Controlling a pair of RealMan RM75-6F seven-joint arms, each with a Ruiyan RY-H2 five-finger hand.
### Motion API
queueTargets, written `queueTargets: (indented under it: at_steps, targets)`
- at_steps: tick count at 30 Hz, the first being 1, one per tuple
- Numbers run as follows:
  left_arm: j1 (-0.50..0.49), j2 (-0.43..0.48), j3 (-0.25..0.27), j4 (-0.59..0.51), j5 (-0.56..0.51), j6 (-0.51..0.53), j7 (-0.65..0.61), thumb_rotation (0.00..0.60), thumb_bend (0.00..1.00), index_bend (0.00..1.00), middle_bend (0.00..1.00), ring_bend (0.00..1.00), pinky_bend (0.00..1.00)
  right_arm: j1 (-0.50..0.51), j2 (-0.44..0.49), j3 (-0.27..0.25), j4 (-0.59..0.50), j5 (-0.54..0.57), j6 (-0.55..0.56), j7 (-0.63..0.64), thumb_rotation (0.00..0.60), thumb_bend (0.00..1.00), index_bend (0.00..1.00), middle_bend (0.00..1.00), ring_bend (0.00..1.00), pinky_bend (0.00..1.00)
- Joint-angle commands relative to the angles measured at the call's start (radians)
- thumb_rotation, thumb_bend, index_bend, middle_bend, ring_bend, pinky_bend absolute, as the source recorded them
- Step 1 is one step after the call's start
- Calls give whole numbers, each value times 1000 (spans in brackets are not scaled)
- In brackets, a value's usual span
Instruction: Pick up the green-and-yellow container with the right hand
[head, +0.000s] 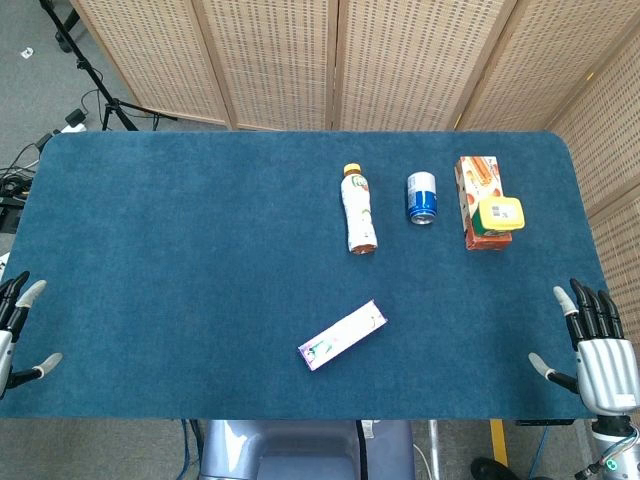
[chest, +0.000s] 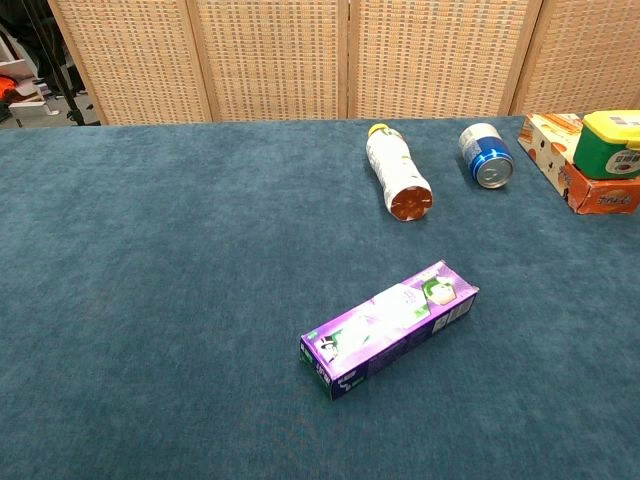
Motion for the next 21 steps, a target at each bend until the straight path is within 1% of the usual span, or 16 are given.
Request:
queueTargets:
  at_steps: [1, 9, 13, 15, 18, 19, 21]
  targets:
    - [0, 0, -1, 1, -1, 0, -1, 600, 0, 0, 0, 0, 0, 0, 0, 0, -2, -1, -3, -5, 600, 0, 0, 0, 0, 0]
    - [-1, -1, -3, 0, -5, -4, 2, 600, 0, 0, 0, 0, 0, 4, -2, 0, -1, 1, -18, -14, 600, 0, 0, 0, 0, 0]
    - [1, 1, -7, -1, -9, 1, -4, 600, 0, 0, 0, 0, 0, 27, 1, 11, 3, 11, -54, -8, 600, 0, 0, 0, 0, 0]
    - [1, 0, -7, 0, -12, 0, -4, 600, 0, 0, 0, 0, 0, 61, 7, 28, 14, 18, -99, -3, 600, 0, 0, 0, 0, 0]
    - [0, -1, -9, -1, -16, -3, 1, 600, 0, 0, 0, 0, 0, 139, 27, 63, 37, 34, -200, 27, 600, 0, 0, 0, 0, 0]
    - [-1, -3, -10, -2, -18, -4, 6, 600, 0, 0, 0, 0, 0, 182, 37, 83, 55, 42, -254, 46, 600, 0, 0, 0, 0, 0]
    - [-3, -7, -12, -2, -21, -9, 15, 600, 0, 0, 0, 0, 0, 242, 47, 109, 88, 49, -324, 88, 600, 0, 0, 0, 0, 0]
